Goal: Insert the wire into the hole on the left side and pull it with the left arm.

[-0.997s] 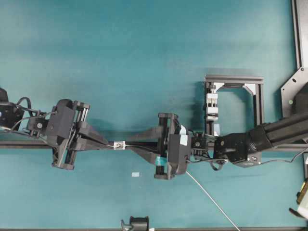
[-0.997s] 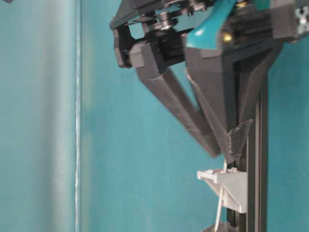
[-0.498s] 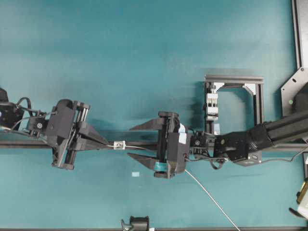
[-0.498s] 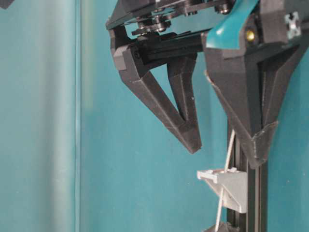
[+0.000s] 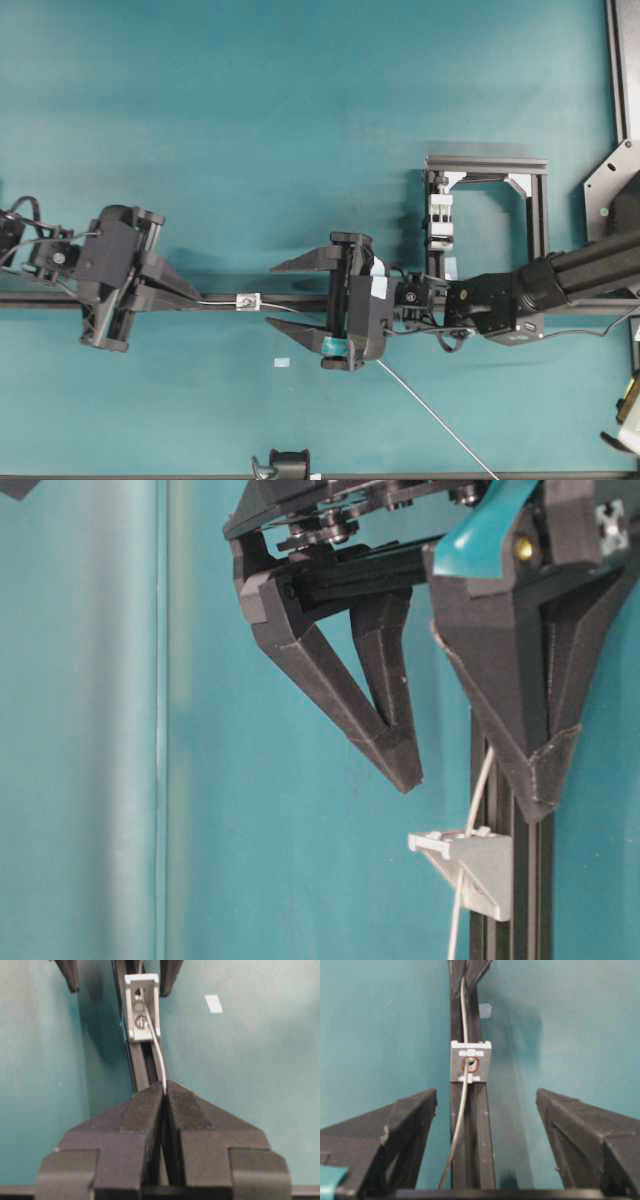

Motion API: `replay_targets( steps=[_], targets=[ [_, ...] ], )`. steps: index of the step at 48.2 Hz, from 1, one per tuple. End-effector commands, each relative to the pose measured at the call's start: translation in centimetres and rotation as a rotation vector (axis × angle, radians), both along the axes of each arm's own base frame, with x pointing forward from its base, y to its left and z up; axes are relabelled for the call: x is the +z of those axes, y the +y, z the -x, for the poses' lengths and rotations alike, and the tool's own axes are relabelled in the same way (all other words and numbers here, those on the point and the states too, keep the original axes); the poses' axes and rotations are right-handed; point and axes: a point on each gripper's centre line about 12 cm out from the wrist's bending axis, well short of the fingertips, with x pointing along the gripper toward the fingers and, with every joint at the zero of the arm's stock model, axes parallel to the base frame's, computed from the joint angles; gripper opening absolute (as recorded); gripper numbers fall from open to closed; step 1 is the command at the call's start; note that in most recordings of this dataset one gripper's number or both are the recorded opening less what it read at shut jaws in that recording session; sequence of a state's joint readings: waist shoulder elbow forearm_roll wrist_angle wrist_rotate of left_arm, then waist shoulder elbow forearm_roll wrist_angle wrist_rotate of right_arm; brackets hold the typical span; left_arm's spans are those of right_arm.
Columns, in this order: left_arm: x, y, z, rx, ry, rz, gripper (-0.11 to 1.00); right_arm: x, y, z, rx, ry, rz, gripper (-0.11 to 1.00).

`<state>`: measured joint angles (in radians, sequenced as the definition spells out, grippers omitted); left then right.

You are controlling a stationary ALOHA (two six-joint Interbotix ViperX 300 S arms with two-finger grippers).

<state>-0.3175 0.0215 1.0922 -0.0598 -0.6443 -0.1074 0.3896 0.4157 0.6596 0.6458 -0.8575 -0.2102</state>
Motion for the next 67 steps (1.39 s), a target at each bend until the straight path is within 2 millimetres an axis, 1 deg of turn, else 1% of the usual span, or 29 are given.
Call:
replay_targets(
  steps=[1, 13, 21, 25, 37, 49, 56, 67],
  targets=[
    [1.2, -0.2, 0.4, -0.011, -0.033, 0.009, -0.1, 1.9, 0.2, -0.3, 0.001, -0.047, -0.017, 0.88],
    [1.8, 0.6, 3.2, -0.018, -0.026, 0.008, -0.1, 1.8, 0.2, -0.3, 0.001, -0.046, -0.017, 0.88],
    [1.8, 0.7, 5.5, -0.042, -0.013, 0.005, -0.1, 1.8, 0.2, -0.3, 0.001, -0.046, -0.017, 0.88],
    [2.0, 0.8, 6.2, -0.052, -0.008, 0.005, -0.1, 1.9, 0.2, -0.3, 0.001, -0.047, -0.017, 0.88],
    [2.1, 1.2, 7.7, -0.057, 0.052, -0.008, -0.1, 1.8, 0.2, -0.3, 0.002, -0.046, -0.016, 0.88],
    [2.7, 1.7, 9.2, -0.056, 0.036, 0.006, -0.1, 1.9, 0.2, -0.3, 0.002, -0.047, -0.018, 0.88],
    [2.9, 1.8, 9.3, -0.027, 0.04, 0.061, -0.1, 1.9, 0.2, -0.4, 0.003, -0.049, -0.018, 0.88],
    [2.0, 1.8, 9.4, 0.012, 0.12, 0.108, -0.1, 2.0, 0.3, -0.5, 0.003, -0.052, -0.018, 0.88]
  ],
)
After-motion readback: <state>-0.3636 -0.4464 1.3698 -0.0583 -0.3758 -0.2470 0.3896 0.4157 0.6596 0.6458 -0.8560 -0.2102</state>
